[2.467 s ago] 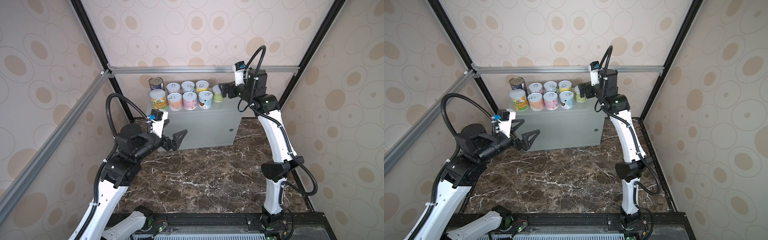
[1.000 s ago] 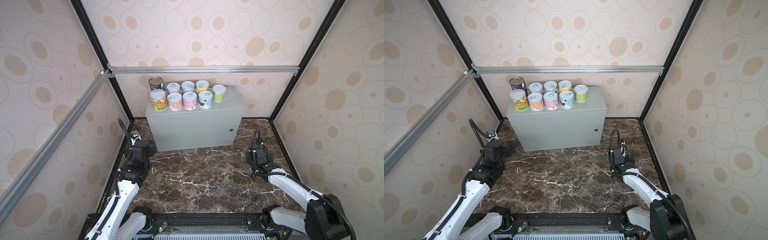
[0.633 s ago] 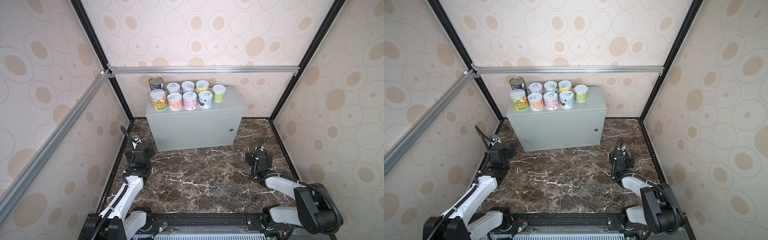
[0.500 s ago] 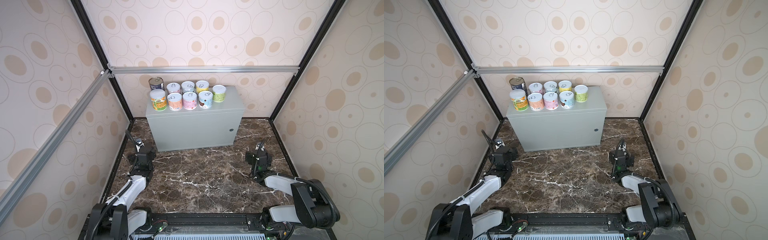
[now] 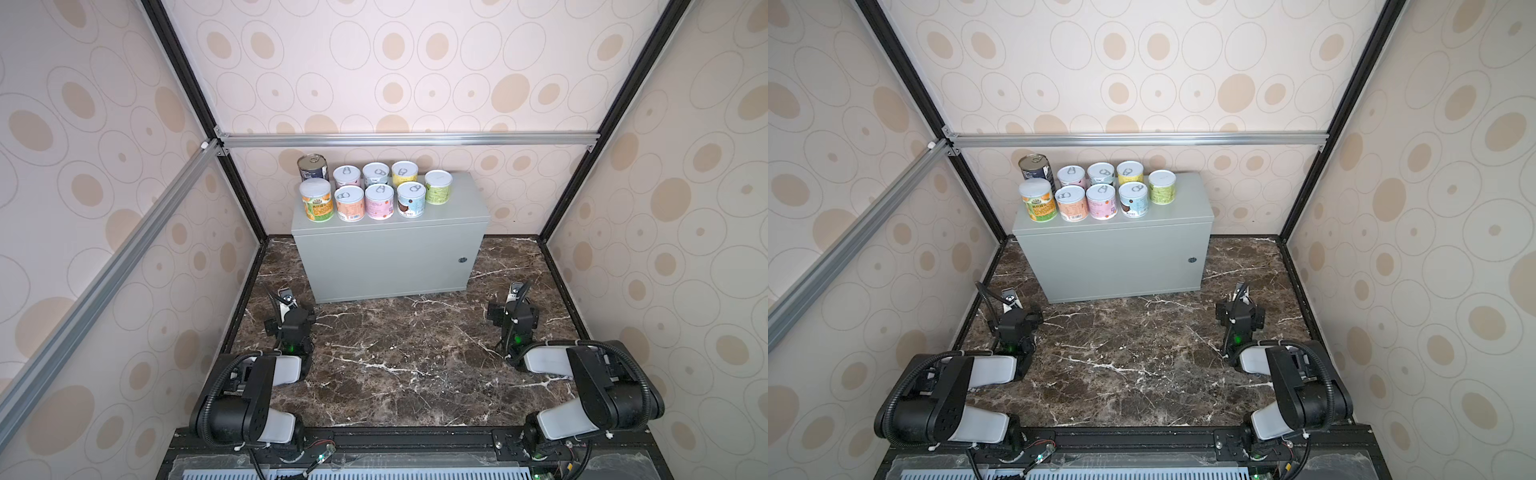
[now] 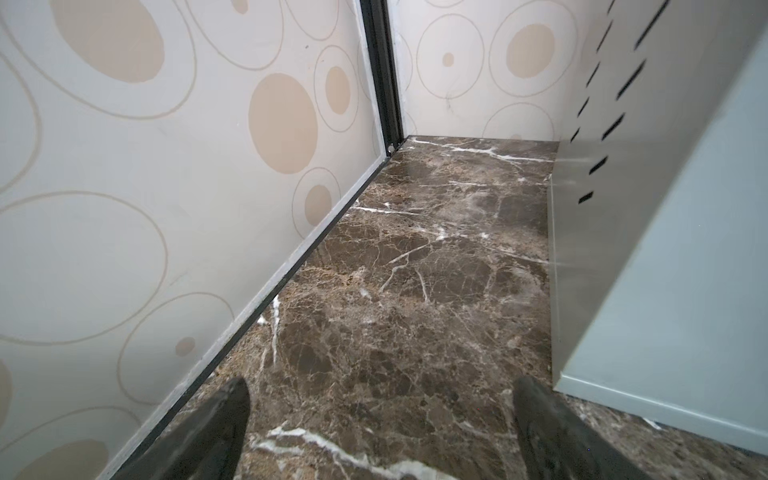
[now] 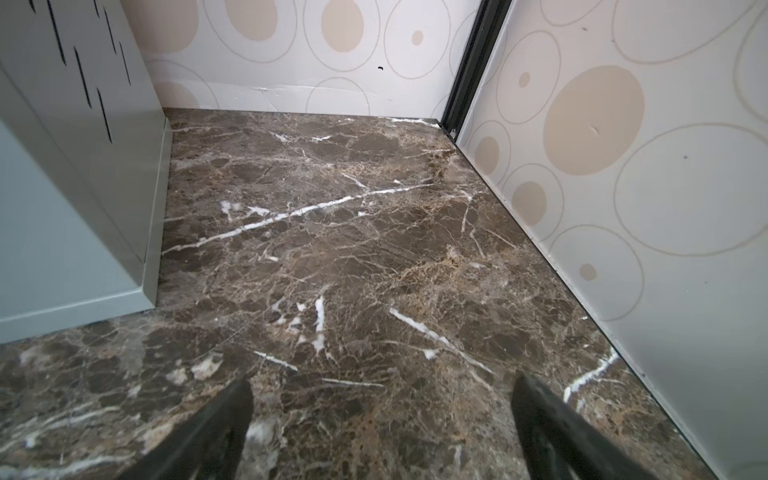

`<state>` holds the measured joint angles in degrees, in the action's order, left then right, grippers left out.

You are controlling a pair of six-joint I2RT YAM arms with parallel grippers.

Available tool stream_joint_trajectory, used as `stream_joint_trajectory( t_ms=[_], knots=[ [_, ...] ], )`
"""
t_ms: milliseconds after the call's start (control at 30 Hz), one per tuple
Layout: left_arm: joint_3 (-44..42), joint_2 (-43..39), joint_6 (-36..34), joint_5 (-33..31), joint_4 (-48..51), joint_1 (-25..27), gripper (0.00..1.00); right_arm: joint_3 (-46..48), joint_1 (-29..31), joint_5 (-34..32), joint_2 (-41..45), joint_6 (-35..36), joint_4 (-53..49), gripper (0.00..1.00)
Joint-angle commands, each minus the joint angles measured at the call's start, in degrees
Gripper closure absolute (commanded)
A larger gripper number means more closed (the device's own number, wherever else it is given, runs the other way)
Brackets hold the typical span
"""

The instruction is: Place and organize the canned foods onto the counter

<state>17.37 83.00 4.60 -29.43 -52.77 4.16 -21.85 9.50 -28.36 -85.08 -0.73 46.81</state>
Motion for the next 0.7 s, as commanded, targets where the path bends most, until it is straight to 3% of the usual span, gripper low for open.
stream_joint_trajectory(
  t_ms=[0,67,133,267,367,400,433,500,600,667],
  knots=[
    [3.37,1.70,-3.28,2.63,-3.33,-0.23,0.02,-1.27,-0.62,0.85,-0.40,0.44,0.18,0.00],
    [2.43,1.20,-1.42,4.60,-4.52,-0.12,0.02,-1.28,-0.77,1.22,-0.35,0.25,0.06,0.00],
    [-1.78,0.56,-1.79,10.23,-13.38,0.07,0.02,-1.35,-1.21,2.11,-0.43,-0.01,-0.20,0.00],
    [-5.51,2.72,-1.88,9.67,-22.65,0.22,0.02,-0.39,-1.48,3.78,-0.26,0.23,1.19,0.00],
    [-7.32,6.70,-3.75,12.51,-30.12,0.57,0.02,2.31,-1.49,5.97,-2.98,0.87,7.40,0.00],
    [-8.17,8.42,-4.30,12.08,-33.85,0.75,0.02,3.78,-1.59,5.74,-5.50,2.19,15.20,0.00],
    [-8.44,7.84,-3.97,12.05,-33.48,0.80,0.02,4.18,-1.58,6.00,-5.67,2.50,16.77,0.00],
    [-8.02,7.97,-4.00,12.00,-32.41,0.76,0.02,2.72,-1.78,6.48,-2.07,0.48,7.33,0.00],
    [-5.34,7.72,-3.37,12.04,-26.72,0.61,0.02,2.30,-2.11,6.30,-4.57,1.10,11.09,0.00],
    [-5.44,7.68,-3.30,12.14,-26.97,0.49,0.02,0.10,-2.21,6.30,-3.35,0.29,4.89,0.00]
  ],
)
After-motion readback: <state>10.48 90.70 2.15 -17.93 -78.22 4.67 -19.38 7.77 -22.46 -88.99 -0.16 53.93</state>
